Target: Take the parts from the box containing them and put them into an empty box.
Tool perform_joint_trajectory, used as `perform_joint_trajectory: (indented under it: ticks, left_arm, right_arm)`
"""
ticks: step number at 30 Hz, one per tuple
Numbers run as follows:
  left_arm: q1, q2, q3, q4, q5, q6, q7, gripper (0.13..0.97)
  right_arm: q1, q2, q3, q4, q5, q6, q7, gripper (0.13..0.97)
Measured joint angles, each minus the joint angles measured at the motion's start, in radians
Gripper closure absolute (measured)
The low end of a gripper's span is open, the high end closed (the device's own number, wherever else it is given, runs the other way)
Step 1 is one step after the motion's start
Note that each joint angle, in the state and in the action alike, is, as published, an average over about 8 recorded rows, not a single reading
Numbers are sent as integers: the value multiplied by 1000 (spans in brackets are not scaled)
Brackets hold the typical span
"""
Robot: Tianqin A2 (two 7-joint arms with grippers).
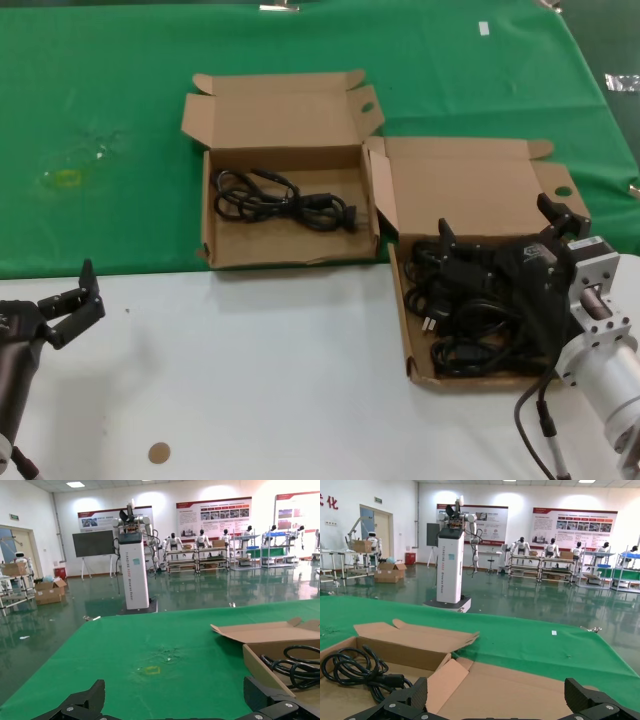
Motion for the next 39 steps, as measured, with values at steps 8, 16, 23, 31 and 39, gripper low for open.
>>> perform_joint_trajectory:
  ticks: [8,16,23,31,39]
  left_arm:
    - [0,0,0,0,0,0,0,132]
    - [0,0,0,0,0,0,0,132]
    - [0,0,0,0,0,0,0,132]
    - [0,0,0,0,0,0,0,132]
    - [0,0,0,0,0,0,0,132]
  right_arm:
    - [0,0,0,0,0,0,0,129]
    - [0,0,0,0,0,0,0,129]
    - [0,0,0,0,0,0,0,129]
    - [0,0,0,0,0,0,0,129]
    - [0,0,0,0,0,0,0,129]
